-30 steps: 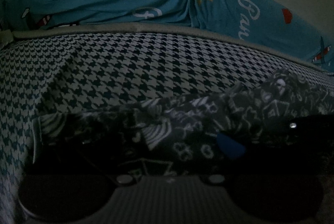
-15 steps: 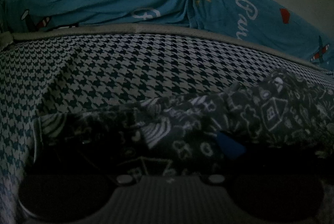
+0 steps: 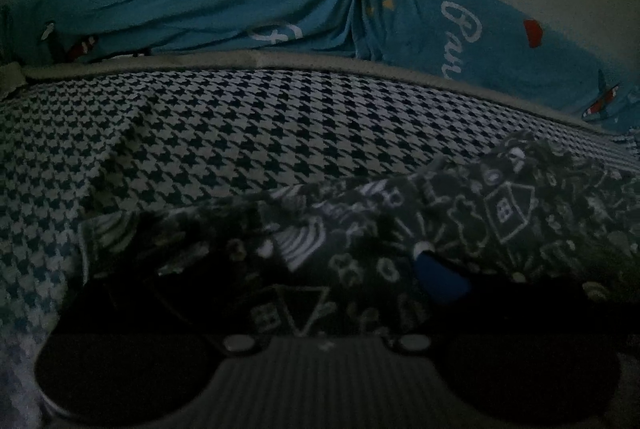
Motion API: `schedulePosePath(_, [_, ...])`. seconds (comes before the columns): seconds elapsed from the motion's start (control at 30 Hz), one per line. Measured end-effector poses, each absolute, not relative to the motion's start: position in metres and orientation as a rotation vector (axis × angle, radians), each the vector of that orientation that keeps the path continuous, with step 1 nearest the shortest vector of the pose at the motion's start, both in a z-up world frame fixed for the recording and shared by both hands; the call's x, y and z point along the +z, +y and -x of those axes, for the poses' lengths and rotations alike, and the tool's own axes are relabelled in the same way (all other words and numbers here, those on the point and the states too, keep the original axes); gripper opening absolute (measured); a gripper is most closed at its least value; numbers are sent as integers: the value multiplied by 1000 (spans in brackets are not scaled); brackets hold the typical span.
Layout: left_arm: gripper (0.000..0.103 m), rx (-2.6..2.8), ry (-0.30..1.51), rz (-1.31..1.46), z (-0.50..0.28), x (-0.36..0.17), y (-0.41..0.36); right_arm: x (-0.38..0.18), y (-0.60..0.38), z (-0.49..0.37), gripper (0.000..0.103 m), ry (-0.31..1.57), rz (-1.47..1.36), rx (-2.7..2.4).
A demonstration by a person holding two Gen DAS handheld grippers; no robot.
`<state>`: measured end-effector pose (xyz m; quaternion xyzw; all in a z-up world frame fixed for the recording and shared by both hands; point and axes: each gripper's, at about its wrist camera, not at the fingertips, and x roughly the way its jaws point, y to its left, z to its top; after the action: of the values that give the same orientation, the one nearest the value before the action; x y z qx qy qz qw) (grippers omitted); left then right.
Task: Fold clothes
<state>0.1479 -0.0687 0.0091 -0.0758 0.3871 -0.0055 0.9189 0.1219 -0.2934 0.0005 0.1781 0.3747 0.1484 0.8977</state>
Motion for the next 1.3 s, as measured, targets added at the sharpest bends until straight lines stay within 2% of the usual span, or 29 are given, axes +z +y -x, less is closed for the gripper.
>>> schedulePosePath(0.3, [103,10,762,179,-121,21,-59,1,-291,-100,6,776,-359,313])
schedulePosePath(0.47, [103,30,771,166,-110,19,-58,-7,-286,-104,1,798,-310,293])
schedulePosePath(0.67, [103,44,801,108,-108,6,-64,-11,-287,-106,0,801,-298,284])
schedulePosePath(1.0, [103,29,744,129,-84,12,-67,3,-289,-88,0,730,-310,293])
schedulePosePath(1.3, [103,44,743,135,-64,14,-63,-6,-285,-87,0,792,-281,265])
